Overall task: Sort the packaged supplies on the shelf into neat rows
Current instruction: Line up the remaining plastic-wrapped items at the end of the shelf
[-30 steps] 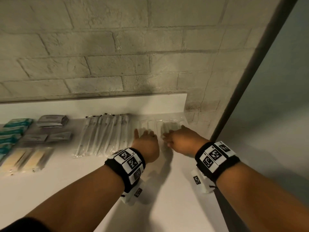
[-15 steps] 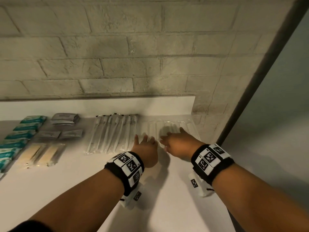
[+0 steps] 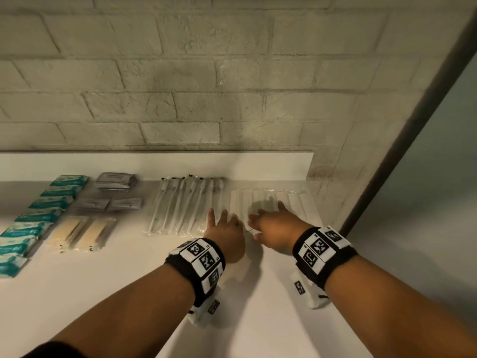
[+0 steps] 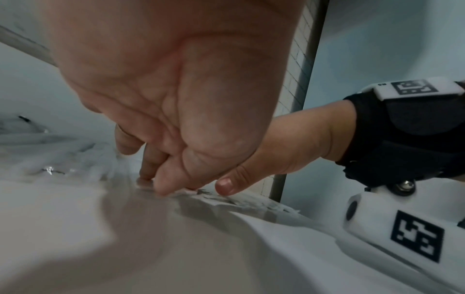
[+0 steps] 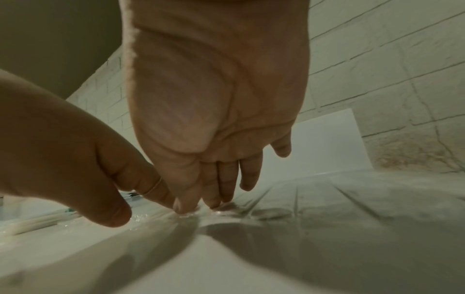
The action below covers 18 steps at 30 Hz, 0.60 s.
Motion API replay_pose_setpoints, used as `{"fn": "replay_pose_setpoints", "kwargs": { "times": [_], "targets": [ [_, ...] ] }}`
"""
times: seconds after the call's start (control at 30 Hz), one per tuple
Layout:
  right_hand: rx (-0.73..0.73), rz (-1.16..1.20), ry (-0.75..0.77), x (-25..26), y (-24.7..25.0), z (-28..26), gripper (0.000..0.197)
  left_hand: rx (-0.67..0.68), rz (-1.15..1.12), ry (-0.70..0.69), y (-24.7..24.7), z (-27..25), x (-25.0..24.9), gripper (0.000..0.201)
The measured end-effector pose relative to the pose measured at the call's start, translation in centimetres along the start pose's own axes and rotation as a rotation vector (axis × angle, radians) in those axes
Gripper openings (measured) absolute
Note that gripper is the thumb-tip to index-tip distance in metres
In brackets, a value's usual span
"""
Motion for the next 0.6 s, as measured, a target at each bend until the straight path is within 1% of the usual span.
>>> {"fn": "replay_pose_setpoints", "kwargs": {
  "times": [0.07, 0.27, 0.3, 0.37, 0.43, 0.47, 0.5, 0.57, 0.6],
  "targets": [
    [-0.021, 0.005, 0.001, -0.2, -0.3, 0.0, 0.052, 0.002, 0.002, -0.002, 0.0, 0.0, -0.1, 0.071],
    [-0.018, -0.013, -0.001, -0.4, -0.6, 0.0, 0.051, 0.02, -0.007, 0.018, -0.1, 0.0, -0.1, 0.072],
    [-0.035, 0.007, 0.003, -0.5, -0.7, -0.2, 0.052, 0.01, -0.017, 0.019, -0.1, -0.1, -0.1, 0.072],
    [-0.121, 0.078, 0.002, -0.6, -0.8, -0.8, 0.056, -0.035, -0.05, -0.007, -0.1, -0.2, -0.3, 0.073],
    [-0.237, 0.182, -0.078, -1.5, -0.9, -1.7, 0.058, -0.074, -0.079, -0.083, 0.0, -0.3, -0.5, 0.074],
    [-0.268, 0.213, -0.147, -2.4, -1.1, -2.3, 0.055, -0.075, -0.072, -0.124, 0.0, -0.4, -0.5, 0.074],
    [-0.265, 0.218, -0.225, -3.4, -1.2, -2.9, 0.051, -0.064, -0.052, -0.151, -0.1, -0.5, -0.6, 0.074],
    [-0.163, 0.187, -0.366, -5.5, -1.5, -4.4, 0.041, -0.035, -0.024, -0.165, -0.1, -0.6, -0.7, 0.072],
    [-0.095, 0.171, -0.398, -6.2, -1.7, -5.1, 0.039, -0.027, -0.025, -0.163, -0.2, -0.6, -0.7, 0.072]
  ]
}}
Point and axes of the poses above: each hand's wrist, its own z-axis towards the middle knuckle, its own y-axis out of the back of the hand, x = y × z, the point moved 1 cm from there along z, towards the middle knuckle, and after that the axes turned 11 degrees about y, right-handed, at the moved point
